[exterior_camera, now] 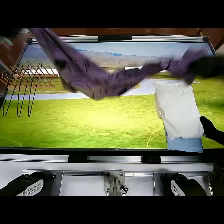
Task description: Fold the shirts.
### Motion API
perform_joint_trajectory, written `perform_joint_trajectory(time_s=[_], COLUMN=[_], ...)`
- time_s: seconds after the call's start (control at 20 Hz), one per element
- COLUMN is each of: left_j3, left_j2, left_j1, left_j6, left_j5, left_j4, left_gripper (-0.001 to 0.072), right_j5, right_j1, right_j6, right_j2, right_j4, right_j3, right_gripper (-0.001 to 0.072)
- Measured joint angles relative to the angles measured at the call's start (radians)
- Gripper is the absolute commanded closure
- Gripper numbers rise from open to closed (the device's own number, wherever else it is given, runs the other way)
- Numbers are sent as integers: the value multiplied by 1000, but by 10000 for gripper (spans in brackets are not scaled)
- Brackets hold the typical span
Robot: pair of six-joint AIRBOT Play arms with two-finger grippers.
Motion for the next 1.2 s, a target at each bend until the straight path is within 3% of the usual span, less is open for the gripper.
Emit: perform_joint_trajectory(time_s=[0.15, 0.3, 0.55, 0.8, 0.95, 1.2], left_j3=[176, 216, 192, 165, 162, 161], left_j2=[95, 175, 222, 206, 195, 201], left_j1=[0, 0, 0, 0, 0, 0], left_j6=[-43, -89, -207, -243, -252, -245], left_j5=[83, 125, 0, -28, 103, 329], left_j4=[15, 94, 335, 382, 312, 178], left_gripper=[648, 648, 648, 648, 648, 647], right_j5=[127, 268, 464, 578, 717, 1092], right_j1=[0, 0, 0, 0, 0, 0], right_j6=[5, 6, 9, 25, 27, 30], right_j2=[30, 43, 19, -55, -100, -134], right_j4=[-42, -66, -76, -50, -28, -14], right_j3=[233, 354, 412, 422, 424, 425], right_gripper=[638, 638, 638, 638, 638, 638])
